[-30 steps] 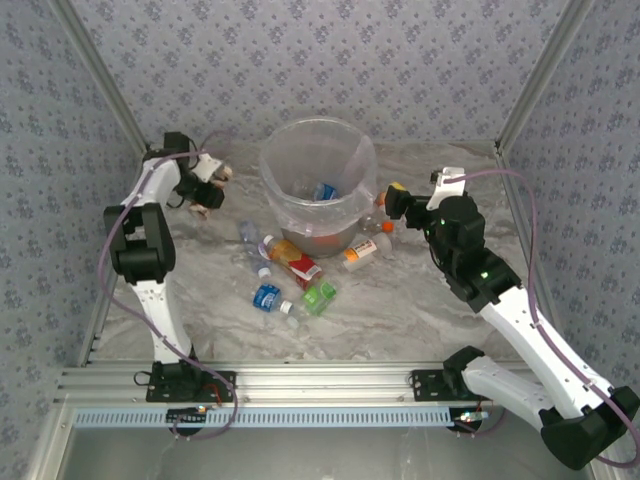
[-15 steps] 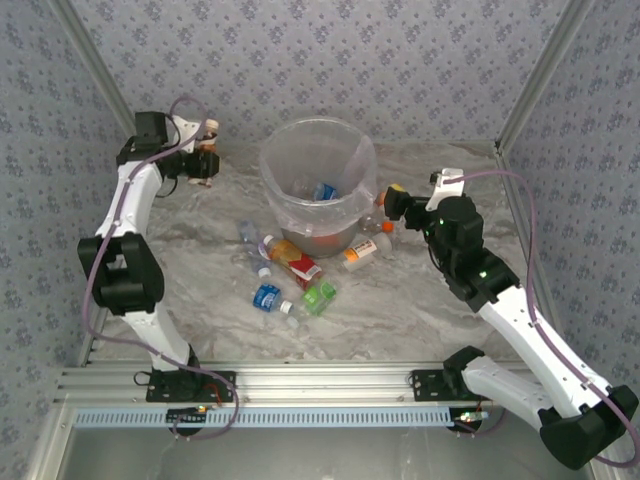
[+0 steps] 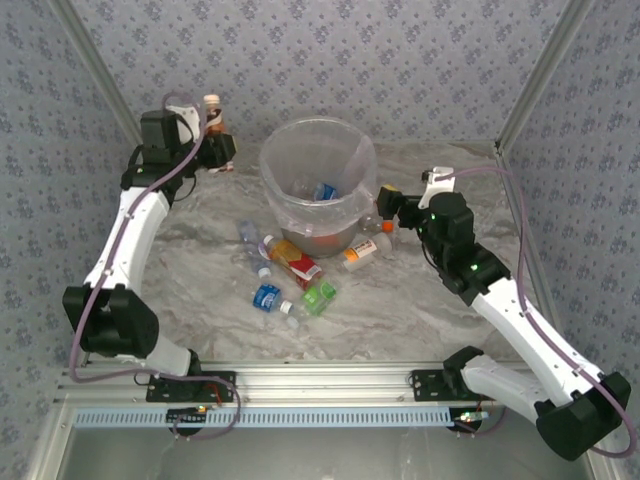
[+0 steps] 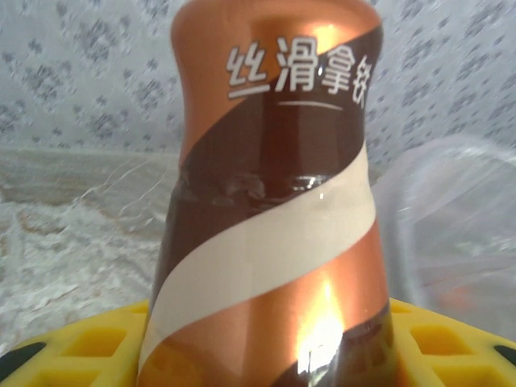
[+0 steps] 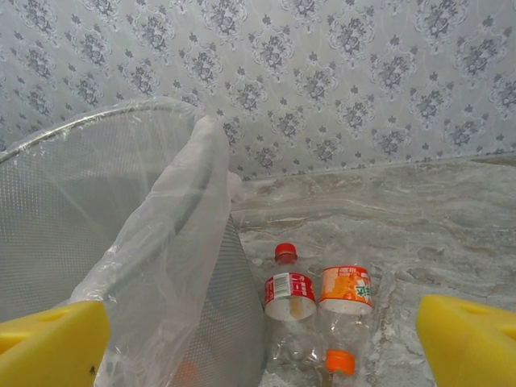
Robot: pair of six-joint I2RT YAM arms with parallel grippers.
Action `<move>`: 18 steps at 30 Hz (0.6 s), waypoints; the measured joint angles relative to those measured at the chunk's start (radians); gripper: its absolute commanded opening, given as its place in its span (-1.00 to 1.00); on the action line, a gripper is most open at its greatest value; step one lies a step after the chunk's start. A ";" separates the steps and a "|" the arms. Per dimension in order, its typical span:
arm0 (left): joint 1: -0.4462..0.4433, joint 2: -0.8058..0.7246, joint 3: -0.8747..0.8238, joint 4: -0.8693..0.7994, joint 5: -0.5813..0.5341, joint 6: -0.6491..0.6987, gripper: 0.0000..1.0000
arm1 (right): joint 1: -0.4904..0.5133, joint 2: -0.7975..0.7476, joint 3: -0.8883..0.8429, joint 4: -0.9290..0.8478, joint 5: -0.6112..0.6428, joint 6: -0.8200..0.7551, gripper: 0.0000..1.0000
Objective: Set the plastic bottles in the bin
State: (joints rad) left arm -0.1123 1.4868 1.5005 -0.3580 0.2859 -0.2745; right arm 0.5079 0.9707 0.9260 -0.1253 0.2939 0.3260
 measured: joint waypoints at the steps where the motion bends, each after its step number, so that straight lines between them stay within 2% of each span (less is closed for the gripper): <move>1: -0.023 -0.018 -0.004 0.018 -0.019 -0.017 0.00 | 0.000 0.005 0.000 0.002 -0.003 0.000 0.99; 5: -0.113 -0.066 -0.021 0.087 -0.075 -0.046 0.03 | 0.000 0.017 0.000 0.002 -0.016 0.004 0.99; 11: -0.224 -0.066 -0.021 0.154 -0.093 -0.035 0.05 | 0.000 0.018 0.000 0.002 -0.022 0.008 0.99; 18: -0.332 0.037 0.069 0.109 -0.133 0.089 0.04 | 0.000 0.018 0.000 -0.002 -0.022 0.008 0.99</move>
State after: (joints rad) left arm -0.4438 1.5234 1.5700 -0.2485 0.1532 -0.1860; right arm 0.5079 0.9882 0.9260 -0.1276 0.2718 0.3336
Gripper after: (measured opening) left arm 0.523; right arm 0.995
